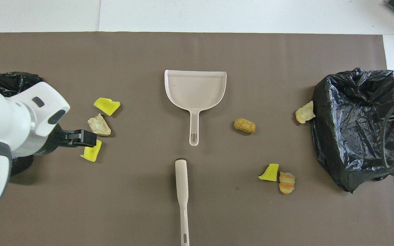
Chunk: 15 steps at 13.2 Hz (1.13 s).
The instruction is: Sweep and dump trash in bin
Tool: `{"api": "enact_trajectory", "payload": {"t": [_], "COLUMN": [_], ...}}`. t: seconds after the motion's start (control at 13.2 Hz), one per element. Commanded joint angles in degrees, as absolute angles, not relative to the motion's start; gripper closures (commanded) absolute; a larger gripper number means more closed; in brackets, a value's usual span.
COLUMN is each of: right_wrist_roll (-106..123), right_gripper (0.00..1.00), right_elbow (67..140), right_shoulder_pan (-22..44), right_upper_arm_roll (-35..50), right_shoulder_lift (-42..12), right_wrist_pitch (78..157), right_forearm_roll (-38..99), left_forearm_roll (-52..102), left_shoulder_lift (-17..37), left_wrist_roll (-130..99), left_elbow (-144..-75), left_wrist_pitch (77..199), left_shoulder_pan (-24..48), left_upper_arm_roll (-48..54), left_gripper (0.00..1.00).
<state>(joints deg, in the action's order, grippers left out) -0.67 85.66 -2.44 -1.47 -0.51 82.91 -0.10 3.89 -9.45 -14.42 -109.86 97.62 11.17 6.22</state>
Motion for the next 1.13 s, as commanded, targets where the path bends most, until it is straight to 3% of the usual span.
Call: {"api": "enact_trajectory", "payload": {"t": [0.0, 0.53, 0.76, 1.06], "right_wrist_roll": [-1.5, 1.7, 1.5, -4.4], "right_gripper": [0.00, 0.00, 0.00, 0.00], "right_elbow": [85.5, 85.4, 84.9, 85.7], "right_shoulder_pan": [-2.5, -0.8, 3.5, 8.2], "right_upper_arm_roll": [-1.1, -0.3, -0.3, -0.1], "right_shoulder_lift": [-0.1, -0.6, -3.4, -6.4], "right_wrist_pitch": [82.9, 82.6, 83.2, 88.4], "right_forearm_roll": [-0.3, -1.8, -1.8, -0.2], "left_forearm_roll": [7.7, 8.0, 8.0, 8.0], "left_shoulder_lift": [-14.4, -16.4, -13.9, -9.8], "left_wrist_roll": [-17.1, -32.9, -41.4, -46.3], "left_elbow": [-117.8, -133.0, -139.2, -142.4], "left_wrist_pitch": [102.7, 117.3, 125.7, 133.0], "left_shoulder_pan": [15.0, 32.3, 43.0, 50.1], "left_upper_arm_roll": [5.4, 5.4, 5.4, 5.4], "left_gripper": [0.00, 0.00, 0.00, 0.00]}}
